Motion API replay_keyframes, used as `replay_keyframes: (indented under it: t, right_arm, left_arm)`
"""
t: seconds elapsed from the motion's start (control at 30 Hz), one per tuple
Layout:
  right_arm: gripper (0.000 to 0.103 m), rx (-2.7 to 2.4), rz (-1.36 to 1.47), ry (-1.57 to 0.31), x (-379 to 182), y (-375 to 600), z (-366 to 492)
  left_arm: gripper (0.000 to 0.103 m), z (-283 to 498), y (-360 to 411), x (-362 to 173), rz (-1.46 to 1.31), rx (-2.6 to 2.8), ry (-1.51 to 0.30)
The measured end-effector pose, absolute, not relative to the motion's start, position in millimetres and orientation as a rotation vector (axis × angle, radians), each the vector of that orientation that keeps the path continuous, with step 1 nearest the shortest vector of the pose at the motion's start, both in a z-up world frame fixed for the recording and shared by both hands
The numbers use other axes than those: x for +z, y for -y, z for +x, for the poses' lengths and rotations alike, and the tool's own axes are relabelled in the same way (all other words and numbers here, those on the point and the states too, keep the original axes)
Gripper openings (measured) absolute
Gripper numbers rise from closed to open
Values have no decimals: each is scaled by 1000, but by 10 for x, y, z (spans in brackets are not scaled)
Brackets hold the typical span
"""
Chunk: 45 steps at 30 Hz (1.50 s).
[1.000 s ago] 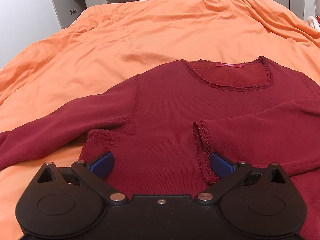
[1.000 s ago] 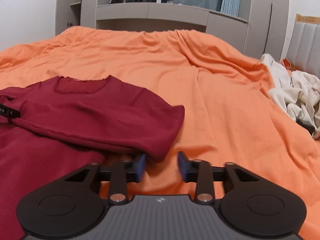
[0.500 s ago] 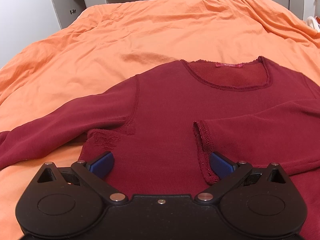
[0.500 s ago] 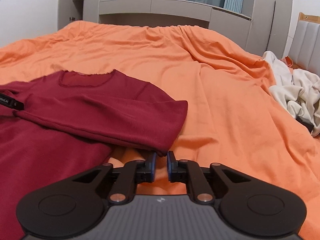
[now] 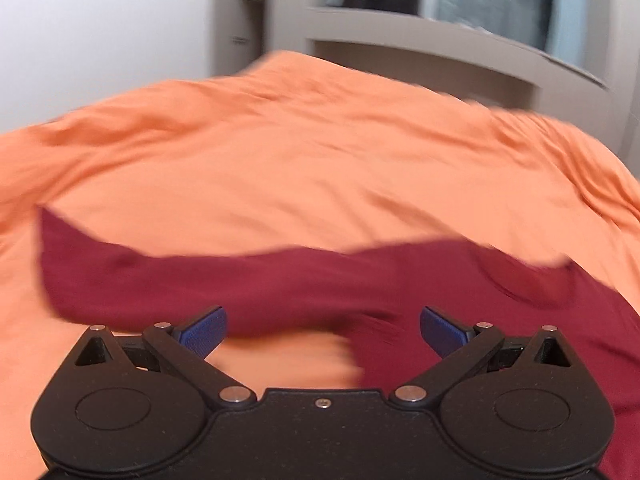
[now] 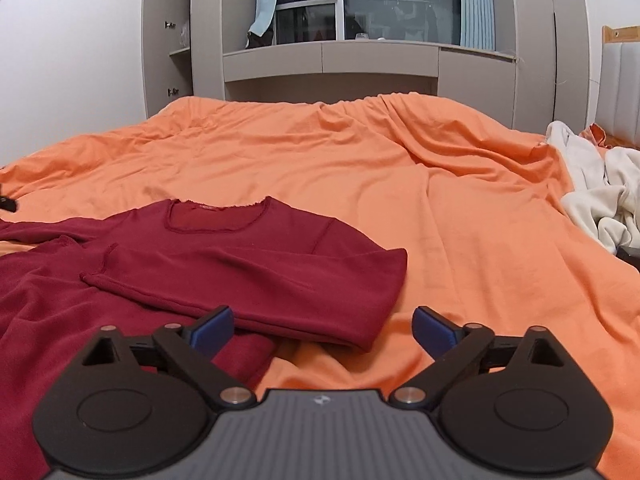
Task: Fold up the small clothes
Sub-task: 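Grasp the other sleeve cuff with the left gripper and lift it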
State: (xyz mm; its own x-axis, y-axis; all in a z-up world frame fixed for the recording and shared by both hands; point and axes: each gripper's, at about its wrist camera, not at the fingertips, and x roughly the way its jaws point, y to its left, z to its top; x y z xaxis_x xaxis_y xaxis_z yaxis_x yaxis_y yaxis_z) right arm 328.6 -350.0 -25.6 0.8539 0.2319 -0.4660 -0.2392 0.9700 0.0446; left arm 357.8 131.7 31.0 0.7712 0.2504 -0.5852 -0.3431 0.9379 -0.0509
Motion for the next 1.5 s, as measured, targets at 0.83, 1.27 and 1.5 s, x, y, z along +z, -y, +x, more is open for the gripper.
replay_keyframes:
  t: [0.83, 1.27, 1.5]
  right_arm:
    - [103, 294, 37, -444, -299, 3232, 3316]
    - [103, 302, 27, -443, -314, 3203, 3308]
    - [103, 306, 17, -447, -319, 3193, 3309]
  left_arm:
    - [74, 2760, -3706, -249, -1057, 659, -188]
    - [30, 2906, -3902, -443, -1155, 618, -201]
    - [23, 2863, -3920, -536, -1237, 609, -109]
